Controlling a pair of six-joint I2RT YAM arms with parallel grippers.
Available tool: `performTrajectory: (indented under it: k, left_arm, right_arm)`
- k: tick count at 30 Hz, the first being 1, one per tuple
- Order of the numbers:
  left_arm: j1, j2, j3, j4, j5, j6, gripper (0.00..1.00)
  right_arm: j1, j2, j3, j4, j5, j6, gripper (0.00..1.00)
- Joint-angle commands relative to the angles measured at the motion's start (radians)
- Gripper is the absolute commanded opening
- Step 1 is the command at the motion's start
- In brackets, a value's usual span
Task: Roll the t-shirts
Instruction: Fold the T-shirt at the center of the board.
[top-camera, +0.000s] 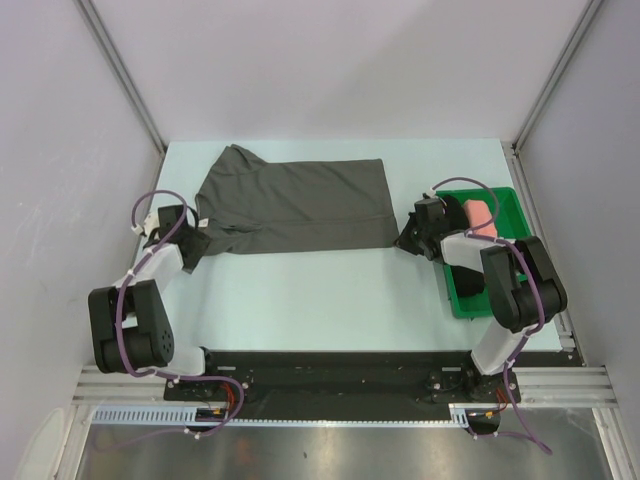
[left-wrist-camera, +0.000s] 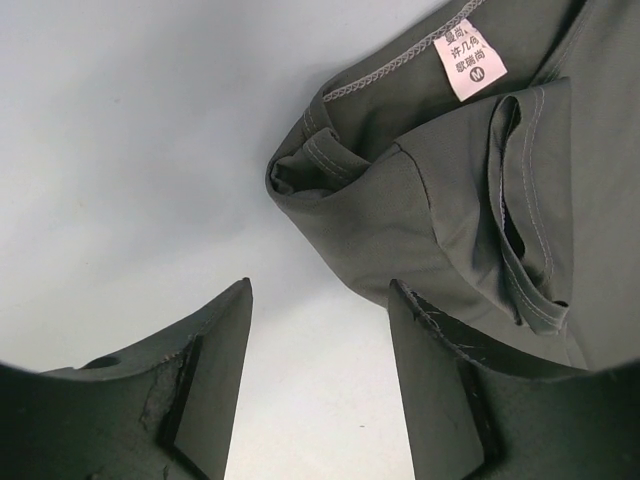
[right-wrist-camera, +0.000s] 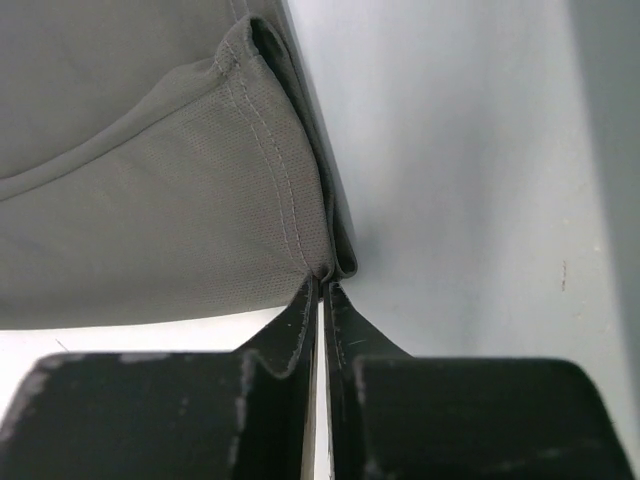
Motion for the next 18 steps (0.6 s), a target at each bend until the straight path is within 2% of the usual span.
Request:
performTrajectory:
  k: [1,8,18]
  left_arm:
    - [0.010,-0.003,-0.011,0.067,-0.024,-0.021,0.61]
    - [0.011,0.046,-0.011,0.117,-0.044,-0.022,0.54]
    - [0.008,0.123,0.030,0.121,-0.080,-0.012,0.49]
  right_arm:
    - [0.003,0.004,0.019,0.036,0.060,-0.013,0.02]
    - [0.006,0.006,0.023,0.031,0.060,-0.023,0.01]
    - [0.008,0.010,0.039,0.023,0.060,-0.035,0.01]
